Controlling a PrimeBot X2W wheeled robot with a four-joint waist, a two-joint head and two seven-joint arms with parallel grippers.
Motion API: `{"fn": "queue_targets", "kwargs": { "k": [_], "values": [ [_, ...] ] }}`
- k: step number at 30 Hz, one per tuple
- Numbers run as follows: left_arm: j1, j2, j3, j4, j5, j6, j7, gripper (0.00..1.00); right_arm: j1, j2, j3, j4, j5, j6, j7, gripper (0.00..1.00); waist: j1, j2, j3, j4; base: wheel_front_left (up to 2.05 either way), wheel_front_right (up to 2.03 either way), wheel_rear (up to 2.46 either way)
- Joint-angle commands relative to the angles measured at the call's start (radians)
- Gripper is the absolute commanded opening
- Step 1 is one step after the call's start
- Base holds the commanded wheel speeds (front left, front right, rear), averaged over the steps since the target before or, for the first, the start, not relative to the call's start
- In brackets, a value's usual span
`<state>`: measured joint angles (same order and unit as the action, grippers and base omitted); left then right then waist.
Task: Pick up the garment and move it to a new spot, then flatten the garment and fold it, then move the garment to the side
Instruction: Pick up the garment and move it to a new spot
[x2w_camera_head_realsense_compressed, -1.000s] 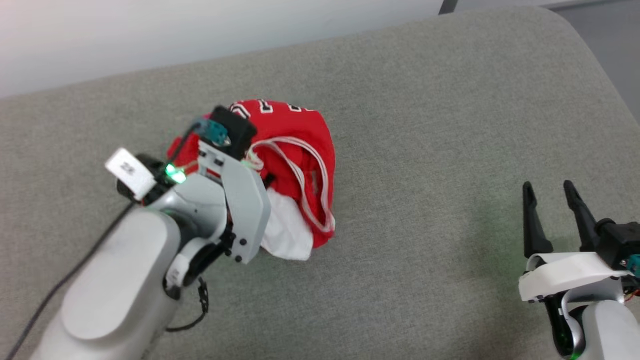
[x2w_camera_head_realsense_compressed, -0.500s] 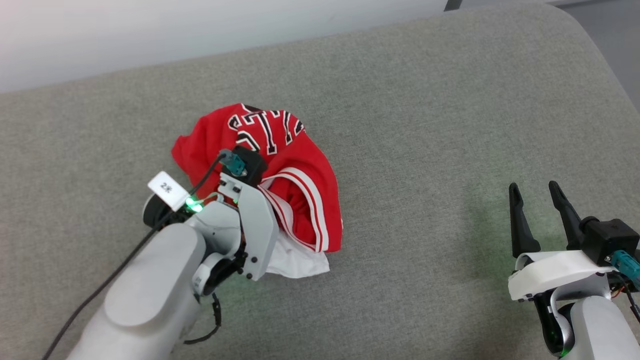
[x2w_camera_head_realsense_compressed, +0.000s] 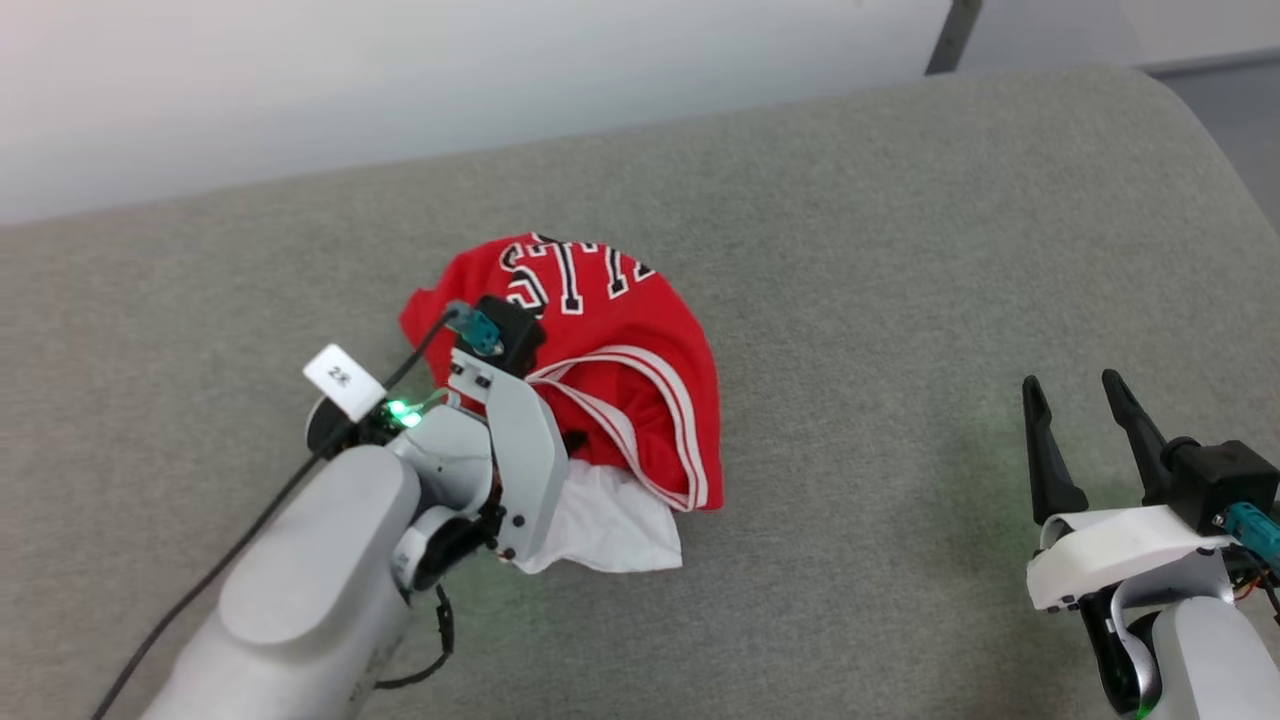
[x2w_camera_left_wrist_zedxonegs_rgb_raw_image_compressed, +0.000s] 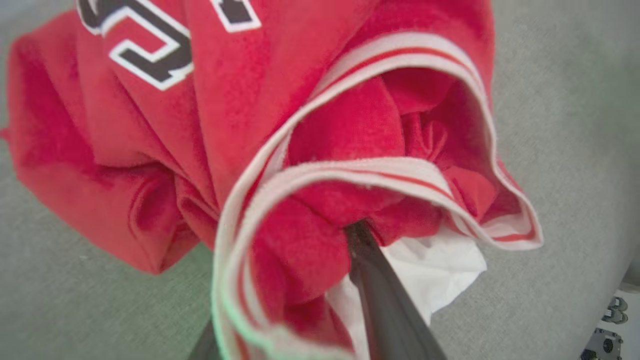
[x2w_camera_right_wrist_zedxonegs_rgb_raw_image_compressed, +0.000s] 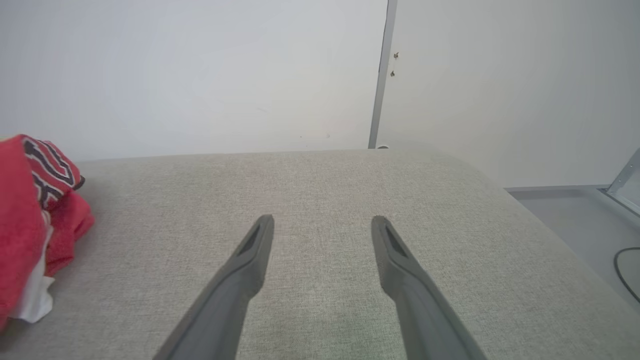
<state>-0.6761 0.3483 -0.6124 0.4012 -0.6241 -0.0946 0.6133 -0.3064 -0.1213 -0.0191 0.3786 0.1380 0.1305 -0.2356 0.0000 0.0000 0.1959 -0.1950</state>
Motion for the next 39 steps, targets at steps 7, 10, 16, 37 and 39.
{"fn": "queue_targets", "kwargs": {
  "k": [7,10,16,37,39],
  "values": [
    [0.025,0.031,0.038,-0.087,-0.047,-0.006,-0.016,1.00,0.036,-0.017,0.013,-0.020,-0.001,0.000,0.022,1.00,0.0000,0.0000,-0.061,0.057,0.00,0.00,0.00],
    [0.040,0.052,0.055,-0.127,-0.054,0.002,-0.031,1.00,0.040,-0.024,0.018,-0.029,0.003,0.000,0.029,1.00,0.0000,0.0000,-0.081,0.076,0.00,0.00,0.00],
    [0.087,0.098,0.098,-0.202,-0.055,0.020,-0.100,1.00,0.058,-0.030,0.035,-0.041,-0.001,0.000,0.044,1.00,0.0000,0.0000,-0.123,0.108,0.00,0.00,0.00],
    [0.379,0.206,0.269,-0.277,-0.013,0.058,-0.576,1.00,0.149,-0.032,0.050,-0.044,0.007,0.000,0.063,1.00,0.0000,0.0000,-0.239,0.223,0.00,0.00,0.00],
    [0.405,0.204,0.283,-0.264,-0.008,0.061,-0.631,1.00,0.158,-0.027,0.050,-0.044,0.006,0.000,0.062,1.00,0.0000,0.0000,-0.247,0.235,0.00,0.00,0.00]
  ]
}}
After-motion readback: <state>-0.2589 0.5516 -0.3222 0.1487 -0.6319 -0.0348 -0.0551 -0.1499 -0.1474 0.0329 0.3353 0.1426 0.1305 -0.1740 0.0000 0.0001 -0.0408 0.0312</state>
